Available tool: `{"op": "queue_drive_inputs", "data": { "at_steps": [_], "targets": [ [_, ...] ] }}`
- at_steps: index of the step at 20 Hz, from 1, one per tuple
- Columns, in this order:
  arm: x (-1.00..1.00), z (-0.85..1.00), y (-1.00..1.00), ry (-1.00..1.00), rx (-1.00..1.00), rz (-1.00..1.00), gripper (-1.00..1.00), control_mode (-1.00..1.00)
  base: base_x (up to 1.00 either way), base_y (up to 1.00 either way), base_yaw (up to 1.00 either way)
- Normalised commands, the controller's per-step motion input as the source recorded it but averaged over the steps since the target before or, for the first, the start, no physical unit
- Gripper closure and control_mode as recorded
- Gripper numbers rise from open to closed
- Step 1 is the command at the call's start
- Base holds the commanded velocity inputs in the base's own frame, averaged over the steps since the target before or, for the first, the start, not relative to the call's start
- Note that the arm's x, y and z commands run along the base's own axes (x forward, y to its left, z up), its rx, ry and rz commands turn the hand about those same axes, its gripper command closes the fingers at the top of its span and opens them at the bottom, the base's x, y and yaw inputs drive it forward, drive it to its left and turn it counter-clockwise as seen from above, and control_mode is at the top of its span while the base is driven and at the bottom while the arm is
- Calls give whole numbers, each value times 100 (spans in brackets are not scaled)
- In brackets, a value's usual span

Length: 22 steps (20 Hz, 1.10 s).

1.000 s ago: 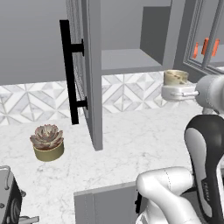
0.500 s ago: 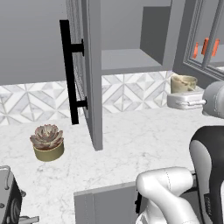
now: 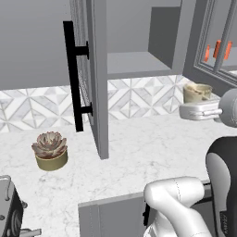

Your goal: Gather all objects into one cabinet and sort the glasses and bowls to opposite sides.

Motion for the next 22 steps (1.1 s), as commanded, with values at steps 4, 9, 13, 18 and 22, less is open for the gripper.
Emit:
{"op": "queue_drive_inputs", "data": {
  "at_steps": [4, 9, 13, 18, 22],
  "targets": [
    [-26, 0, 0, 1, -2, 0, 100, -100, 0, 0, 0],
    [-31, 0, 0, 0, -1, 0, 100, -100, 0, 0, 0],
    [-8, 0, 0, 0, 0, 0, 100, 100, -27, -4, 0],
    [0, 0, 0, 0, 0, 0, 100, 100, -57, -30, 0],
    [0, 0, 0, 0, 0, 0, 100, 100, -59, -31, 0]
  ]
}}
